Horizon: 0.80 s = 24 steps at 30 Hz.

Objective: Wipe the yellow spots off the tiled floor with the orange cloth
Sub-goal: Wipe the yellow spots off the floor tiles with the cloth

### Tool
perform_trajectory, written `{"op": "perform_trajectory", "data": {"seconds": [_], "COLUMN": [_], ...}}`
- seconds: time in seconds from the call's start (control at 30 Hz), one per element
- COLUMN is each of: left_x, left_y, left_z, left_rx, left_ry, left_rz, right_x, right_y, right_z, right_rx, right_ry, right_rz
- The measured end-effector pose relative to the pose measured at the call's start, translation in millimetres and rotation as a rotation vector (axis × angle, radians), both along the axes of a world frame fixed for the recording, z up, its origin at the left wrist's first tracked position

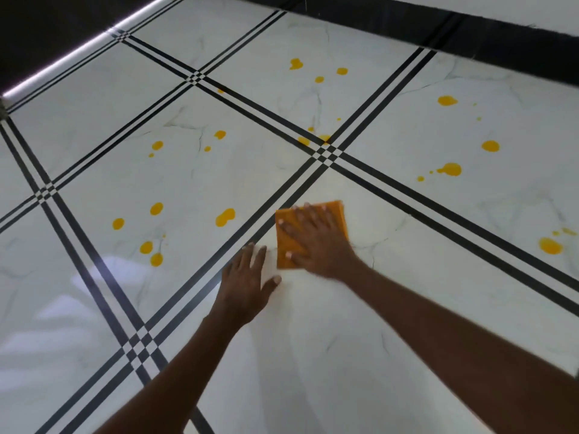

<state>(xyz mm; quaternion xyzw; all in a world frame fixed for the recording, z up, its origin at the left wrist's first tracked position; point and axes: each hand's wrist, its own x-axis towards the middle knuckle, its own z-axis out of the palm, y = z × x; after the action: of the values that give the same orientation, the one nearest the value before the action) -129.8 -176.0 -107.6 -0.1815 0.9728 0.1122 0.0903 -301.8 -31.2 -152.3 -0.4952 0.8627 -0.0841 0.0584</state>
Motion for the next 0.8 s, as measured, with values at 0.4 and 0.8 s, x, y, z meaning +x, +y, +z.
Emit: {"op": "perform_trajectory", "data": {"seconds": [0.4,0.8], "left_x": [10,-85], "left_y": [5,46], "left_z": [-7,23], "left_rx": [-0.097,-0.039], "left_ry": [-0.262,-0.182], "left_rz": [-0.065,-0.214], "right_x": [83,10], "right_y": [69,152], "right_z": [8,1], "right_rx": [-0.013,-0.021], "right_ry": [-0.036,0.002], "right_rz": [-0.495,-0.828]}}
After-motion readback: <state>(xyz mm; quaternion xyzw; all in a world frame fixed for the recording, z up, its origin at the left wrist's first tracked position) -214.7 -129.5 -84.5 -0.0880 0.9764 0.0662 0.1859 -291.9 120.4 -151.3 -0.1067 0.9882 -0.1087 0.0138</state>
